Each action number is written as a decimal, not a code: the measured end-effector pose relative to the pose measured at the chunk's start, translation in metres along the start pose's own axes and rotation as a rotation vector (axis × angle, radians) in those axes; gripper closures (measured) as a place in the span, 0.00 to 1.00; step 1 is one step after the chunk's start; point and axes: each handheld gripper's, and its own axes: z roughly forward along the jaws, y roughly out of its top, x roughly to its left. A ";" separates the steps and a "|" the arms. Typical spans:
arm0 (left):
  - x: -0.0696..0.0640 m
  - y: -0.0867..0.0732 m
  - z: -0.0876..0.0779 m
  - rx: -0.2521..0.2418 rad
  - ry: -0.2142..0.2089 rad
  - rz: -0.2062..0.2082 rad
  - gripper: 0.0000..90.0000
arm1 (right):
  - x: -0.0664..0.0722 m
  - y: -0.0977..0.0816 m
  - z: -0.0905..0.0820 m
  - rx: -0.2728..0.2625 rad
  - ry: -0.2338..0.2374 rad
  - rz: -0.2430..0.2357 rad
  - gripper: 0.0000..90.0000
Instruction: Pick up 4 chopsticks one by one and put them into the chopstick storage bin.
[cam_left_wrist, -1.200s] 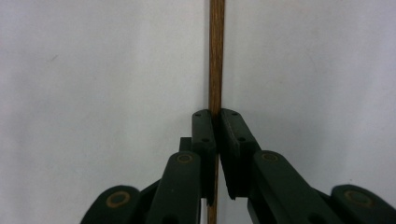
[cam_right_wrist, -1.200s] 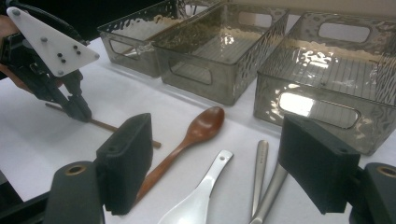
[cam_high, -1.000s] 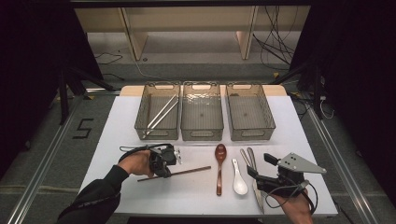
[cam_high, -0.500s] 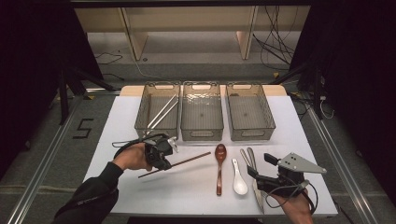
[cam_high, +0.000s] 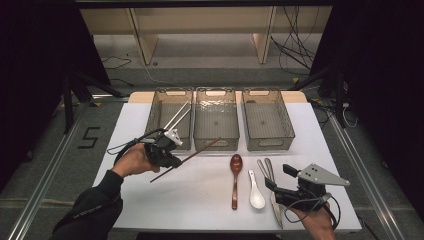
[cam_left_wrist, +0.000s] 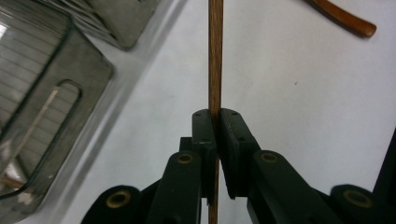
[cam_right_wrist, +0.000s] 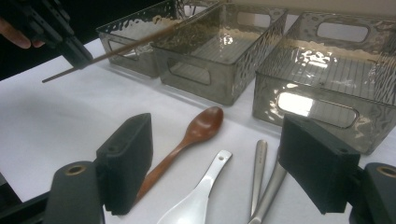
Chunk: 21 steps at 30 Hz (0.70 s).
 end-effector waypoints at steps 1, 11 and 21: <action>0.001 0.000 -0.002 -0.015 0.015 -0.010 0.93 | 0.000 0.000 0.000 0.000 0.000 0.001 0.30; 0.017 -0.007 -0.023 -0.108 0.088 -0.092 0.93 | 0.000 0.000 0.000 0.000 0.000 0.000 0.30; 0.029 -0.012 -0.031 -0.183 0.118 -0.161 0.93 | 0.000 0.000 0.000 0.002 -0.001 0.002 0.30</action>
